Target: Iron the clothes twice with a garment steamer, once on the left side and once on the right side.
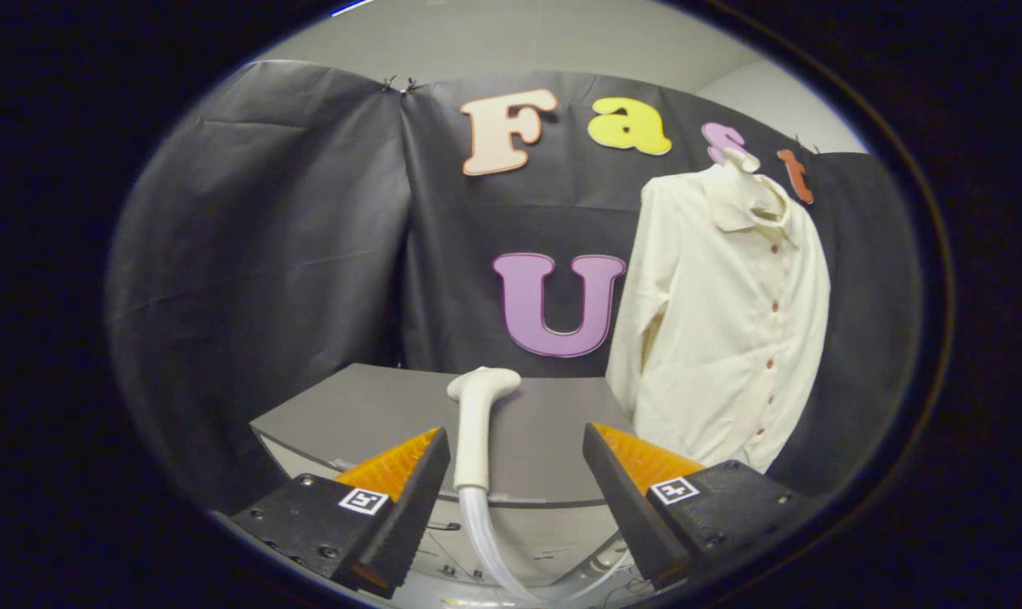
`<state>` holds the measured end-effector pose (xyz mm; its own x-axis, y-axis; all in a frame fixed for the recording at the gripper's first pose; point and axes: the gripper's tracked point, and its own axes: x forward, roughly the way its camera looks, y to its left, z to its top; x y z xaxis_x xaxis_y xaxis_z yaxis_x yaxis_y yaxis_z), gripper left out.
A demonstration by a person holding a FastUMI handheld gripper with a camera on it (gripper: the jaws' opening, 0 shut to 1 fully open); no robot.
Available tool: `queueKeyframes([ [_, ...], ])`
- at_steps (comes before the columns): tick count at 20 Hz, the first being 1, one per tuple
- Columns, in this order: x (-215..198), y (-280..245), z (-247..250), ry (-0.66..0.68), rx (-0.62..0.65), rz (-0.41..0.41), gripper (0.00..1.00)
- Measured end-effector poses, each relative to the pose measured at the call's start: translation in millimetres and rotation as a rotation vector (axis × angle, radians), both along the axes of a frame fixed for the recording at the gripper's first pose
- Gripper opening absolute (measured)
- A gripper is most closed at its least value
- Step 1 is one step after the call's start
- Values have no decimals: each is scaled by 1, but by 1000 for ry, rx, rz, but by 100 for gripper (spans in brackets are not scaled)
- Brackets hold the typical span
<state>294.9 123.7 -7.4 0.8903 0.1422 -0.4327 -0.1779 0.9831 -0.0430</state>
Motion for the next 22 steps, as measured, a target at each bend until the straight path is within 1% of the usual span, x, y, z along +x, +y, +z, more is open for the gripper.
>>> queueKeyframes([
  [3,30,28,-40,172,-46,55,98],
  [4,43,34,-51,195,-69,65,98],
  [5,53,37,-63,225,-124,92,98],
  [7,72,32,-82,253,-248,92,98],
  [8,79,37,-88,265,-258,107,98],
  [9,89,41,-93,276,-249,115,98],
  [11,107,41,-92,287,-221,85,98],
  [15,97,39,-114,521,-198,72,98],
  [17,94,42,-114,598,-164,33,99],
  [18,91,44,-114,640,-148,-3,98],
  [19,91,52,-112,667,-120,-3,85],
  [20,92,56,-113,682,-122,2,72],
  [22,84,54,-129,745,-168,37,47],
])
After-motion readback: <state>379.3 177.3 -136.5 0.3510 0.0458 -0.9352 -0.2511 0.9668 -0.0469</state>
